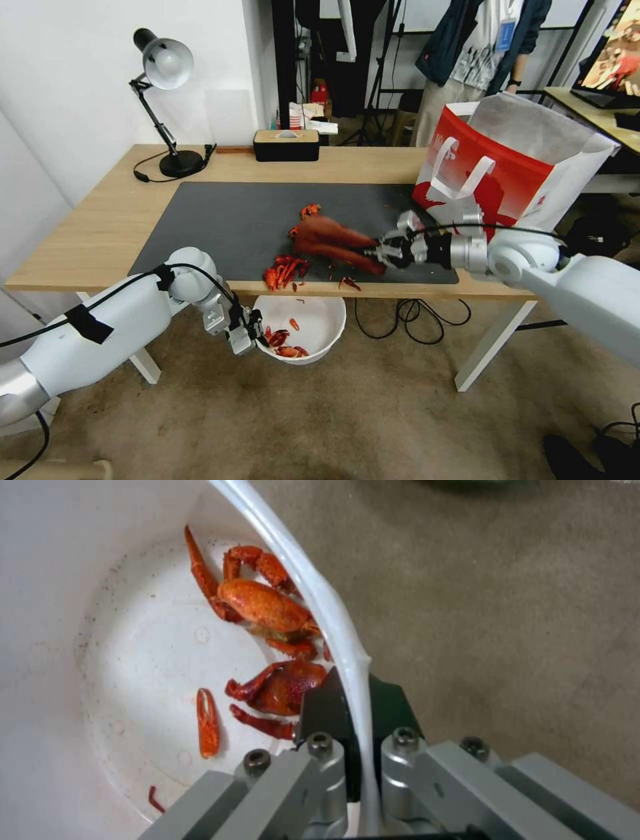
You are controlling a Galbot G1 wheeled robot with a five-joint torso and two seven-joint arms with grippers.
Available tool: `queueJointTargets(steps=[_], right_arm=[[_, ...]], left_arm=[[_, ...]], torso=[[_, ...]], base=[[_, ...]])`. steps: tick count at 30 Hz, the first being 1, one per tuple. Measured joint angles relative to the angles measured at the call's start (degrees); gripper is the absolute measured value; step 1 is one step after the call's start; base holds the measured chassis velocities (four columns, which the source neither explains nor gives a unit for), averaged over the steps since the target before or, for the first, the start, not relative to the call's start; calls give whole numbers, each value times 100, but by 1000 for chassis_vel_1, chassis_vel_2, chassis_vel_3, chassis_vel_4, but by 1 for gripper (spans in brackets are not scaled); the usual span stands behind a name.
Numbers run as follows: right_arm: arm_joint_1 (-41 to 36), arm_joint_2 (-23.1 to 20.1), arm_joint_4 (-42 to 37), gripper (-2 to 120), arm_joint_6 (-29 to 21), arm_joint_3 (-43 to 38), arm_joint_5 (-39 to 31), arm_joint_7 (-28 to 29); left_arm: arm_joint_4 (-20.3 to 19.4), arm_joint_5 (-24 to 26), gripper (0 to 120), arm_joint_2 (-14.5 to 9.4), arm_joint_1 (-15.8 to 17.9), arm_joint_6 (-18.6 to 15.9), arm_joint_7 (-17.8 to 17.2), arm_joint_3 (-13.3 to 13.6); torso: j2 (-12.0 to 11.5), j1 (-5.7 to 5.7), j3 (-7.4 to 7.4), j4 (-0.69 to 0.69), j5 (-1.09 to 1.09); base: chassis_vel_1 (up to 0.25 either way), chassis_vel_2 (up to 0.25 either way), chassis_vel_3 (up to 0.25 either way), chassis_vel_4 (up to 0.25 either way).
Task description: Sweep shrimp from table into container with towel, then put container into takeout bag.
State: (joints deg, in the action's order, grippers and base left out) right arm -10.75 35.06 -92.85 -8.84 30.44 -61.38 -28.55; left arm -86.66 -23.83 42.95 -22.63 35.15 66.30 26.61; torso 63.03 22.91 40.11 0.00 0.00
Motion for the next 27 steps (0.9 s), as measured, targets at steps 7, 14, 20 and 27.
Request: queueJointTargets(steps=[7, 14, 20, 27], right_arm=[[919, 978, 1591, 5, 38, 732, 547, 1126], [1234, 1725, 2880, 5, -12, 969, 764, 1060], [1387, 2135, 3597, 5, 13, 1172, 770, 727], [1547, 2661, 4378, 5, 199, 1437, 759, 15]], left_arm=[[130, 27, 0, -108, -99, 107, 1, -231], [227, 39, 0, -156, -162, 176, 17, -381], [304, 53, 0, -195, -232, 250, 27, -495], [164, 83, 0, -276, -372, 283, 26, -624]], torso=[[0, 1, 0, 0, -1], [0, 1, 1, 0, -1], [0, 2, 1, -1, -1], [-1, 2, 0, 0, 0]], base=[[0, 0, 0, 0], [0, 0, 0, 0], [0, 0, 0, 0], [0, 0, 0, 0]])
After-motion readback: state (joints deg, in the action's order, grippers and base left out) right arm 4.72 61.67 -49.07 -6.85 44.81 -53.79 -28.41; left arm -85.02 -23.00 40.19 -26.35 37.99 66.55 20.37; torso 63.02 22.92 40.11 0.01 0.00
